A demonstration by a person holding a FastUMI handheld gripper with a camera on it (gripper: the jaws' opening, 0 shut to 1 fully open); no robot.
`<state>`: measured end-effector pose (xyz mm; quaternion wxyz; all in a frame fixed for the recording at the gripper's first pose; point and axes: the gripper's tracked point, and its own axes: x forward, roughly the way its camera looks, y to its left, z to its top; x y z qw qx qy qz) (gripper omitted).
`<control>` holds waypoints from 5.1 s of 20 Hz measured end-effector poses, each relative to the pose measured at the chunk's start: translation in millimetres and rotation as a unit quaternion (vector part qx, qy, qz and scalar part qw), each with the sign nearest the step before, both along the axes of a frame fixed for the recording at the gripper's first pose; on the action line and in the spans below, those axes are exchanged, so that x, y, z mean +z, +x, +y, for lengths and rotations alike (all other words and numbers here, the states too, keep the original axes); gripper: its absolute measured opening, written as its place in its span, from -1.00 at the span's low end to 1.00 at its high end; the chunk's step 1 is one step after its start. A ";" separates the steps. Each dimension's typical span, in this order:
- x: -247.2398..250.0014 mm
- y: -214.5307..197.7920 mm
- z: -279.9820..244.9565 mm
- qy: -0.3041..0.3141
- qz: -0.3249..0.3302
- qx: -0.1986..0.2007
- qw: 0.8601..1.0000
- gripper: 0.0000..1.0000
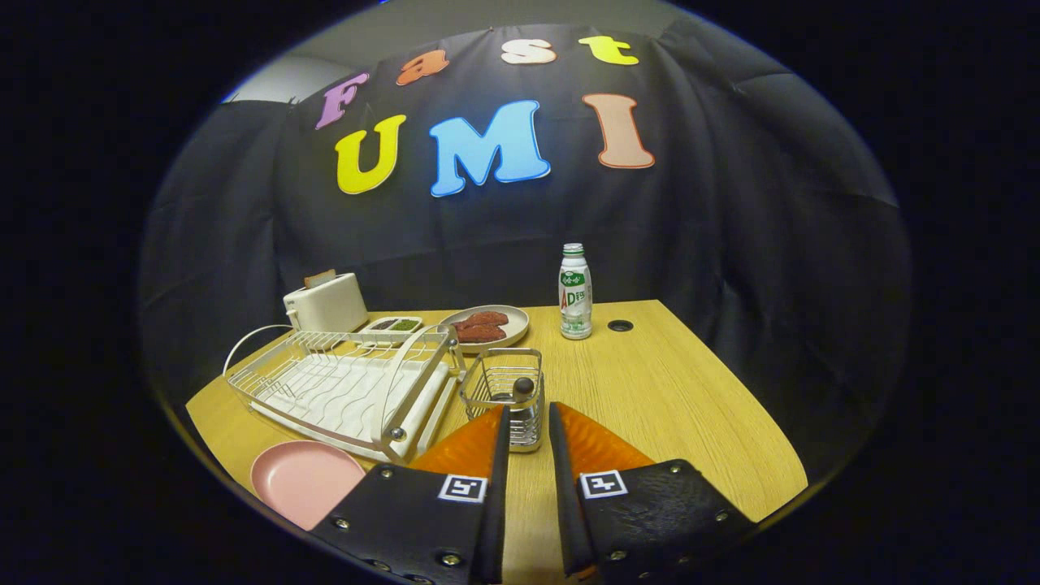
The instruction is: Take the plate from the dish rack, then take the spoon from the basket and place it into the plate.
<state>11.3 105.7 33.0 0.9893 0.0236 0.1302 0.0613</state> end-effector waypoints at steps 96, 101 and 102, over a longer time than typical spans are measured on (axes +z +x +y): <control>171.6 -32.1 157.0 -0.003 -0.041 0.098 0.994 -0.63; 206.5 -27.7 115.8 -0.012 -0.082 0.033 0.996 -0.63; 216.9 -28.9 108.1 -0.013 -0.088 0.020 0.996 -0.63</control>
